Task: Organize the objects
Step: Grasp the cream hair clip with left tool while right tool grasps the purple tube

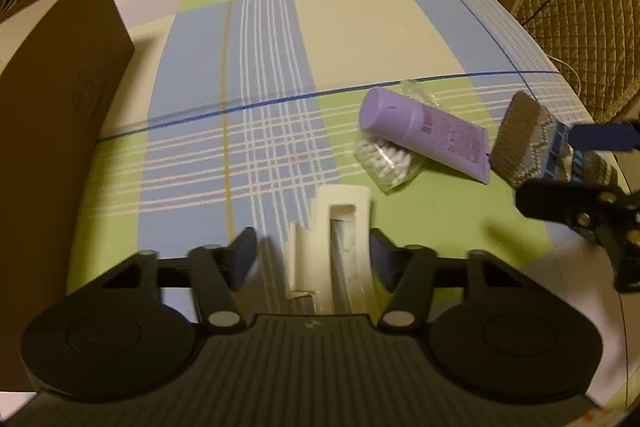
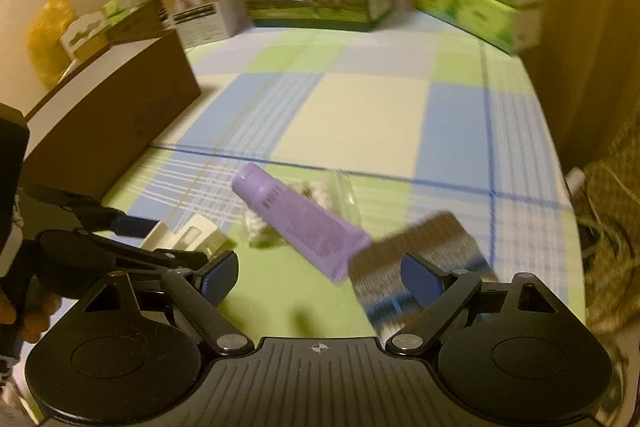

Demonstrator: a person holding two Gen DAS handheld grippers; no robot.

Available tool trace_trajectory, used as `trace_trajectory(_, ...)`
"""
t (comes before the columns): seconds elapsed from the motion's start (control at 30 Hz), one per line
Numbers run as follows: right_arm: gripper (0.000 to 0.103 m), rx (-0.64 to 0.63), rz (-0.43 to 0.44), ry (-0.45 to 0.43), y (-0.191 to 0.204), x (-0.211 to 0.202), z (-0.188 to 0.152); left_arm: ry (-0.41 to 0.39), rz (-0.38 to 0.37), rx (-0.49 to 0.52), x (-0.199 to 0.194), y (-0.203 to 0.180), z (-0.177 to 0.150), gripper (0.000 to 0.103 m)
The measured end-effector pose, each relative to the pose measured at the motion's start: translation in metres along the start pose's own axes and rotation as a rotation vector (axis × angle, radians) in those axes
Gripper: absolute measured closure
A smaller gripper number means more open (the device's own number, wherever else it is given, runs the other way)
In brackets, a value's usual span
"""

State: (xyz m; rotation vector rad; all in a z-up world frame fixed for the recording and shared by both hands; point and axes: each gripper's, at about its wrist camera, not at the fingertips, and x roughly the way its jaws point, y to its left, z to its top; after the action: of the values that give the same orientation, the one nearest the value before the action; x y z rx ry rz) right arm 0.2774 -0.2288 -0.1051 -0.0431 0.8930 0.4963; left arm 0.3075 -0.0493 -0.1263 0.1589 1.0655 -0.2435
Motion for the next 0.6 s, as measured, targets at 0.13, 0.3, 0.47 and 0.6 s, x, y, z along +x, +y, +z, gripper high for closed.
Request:
trace_trajectory(0.13, 0.027, -0.083, 0.030, -0.002, 0.008, 0.021, 0.010, -0.008, 0.014, -0.049, 0.000, 0.013, -0.003, 0.067)
trace_trajectory(0.3, 0.031, -0.217, 0.031, -0.003, 0.018, 0.047, 0.018, 0.000, 0.041, -0.092, -0.003, 0.033, -0.007, 0.067)
trace_trajectory(0.47, 0.052, -0.364, 0.038, 0.027, 0.024, 0.067, 0.013, 0.012, 0.062, -0.139, -0.011, 0.054, -0.019, 0.067)
trace_trajectory(0.6, 0.068, -0.371, 0.068, 0.051, 0.027, 0.070, 0.008, 0.016, 0.075, -0.156, -0.016, 0.061, -0.028, 0.067)
